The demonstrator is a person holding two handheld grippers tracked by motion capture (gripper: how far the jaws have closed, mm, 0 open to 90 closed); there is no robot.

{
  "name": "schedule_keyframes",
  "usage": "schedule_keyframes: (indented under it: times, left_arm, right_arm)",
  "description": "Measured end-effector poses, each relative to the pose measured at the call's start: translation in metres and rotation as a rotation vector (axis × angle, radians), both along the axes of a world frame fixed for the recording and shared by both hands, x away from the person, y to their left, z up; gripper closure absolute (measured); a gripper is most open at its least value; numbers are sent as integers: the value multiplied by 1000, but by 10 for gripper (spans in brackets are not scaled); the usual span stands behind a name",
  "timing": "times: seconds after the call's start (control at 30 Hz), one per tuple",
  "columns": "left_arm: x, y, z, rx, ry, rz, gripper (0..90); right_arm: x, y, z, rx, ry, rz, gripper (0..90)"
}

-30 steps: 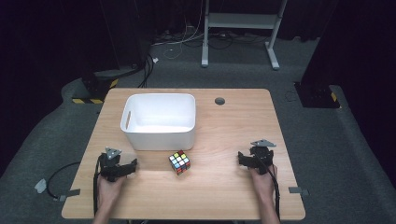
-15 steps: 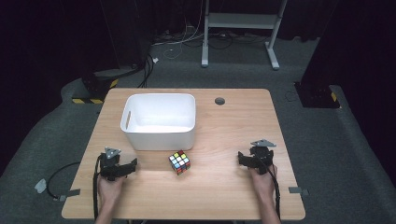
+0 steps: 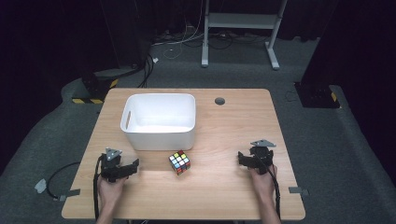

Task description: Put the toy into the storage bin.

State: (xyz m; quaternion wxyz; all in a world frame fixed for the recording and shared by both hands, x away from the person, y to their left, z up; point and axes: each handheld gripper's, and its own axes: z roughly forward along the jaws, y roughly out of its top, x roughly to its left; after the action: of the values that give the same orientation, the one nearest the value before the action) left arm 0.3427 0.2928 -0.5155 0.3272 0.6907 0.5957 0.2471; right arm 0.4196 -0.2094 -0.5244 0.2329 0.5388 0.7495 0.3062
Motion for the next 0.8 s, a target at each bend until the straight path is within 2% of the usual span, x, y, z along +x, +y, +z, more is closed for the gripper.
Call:
schedule_keyframes:
  times: [0.27,0.53,0.8]
  left_arm:
    - [-4,-7,0,-4,10,-38,146]
    - [-9,-10,4,-23,-1,-52,146]
    - [-6,-18,6,-16,5,-97,146]
  right_arm:
    - [0,0,0,0,0,1,143]
    - [-1,1,0,3,-1,6,161]
    - [-1,1,0,3,-1,7,162]
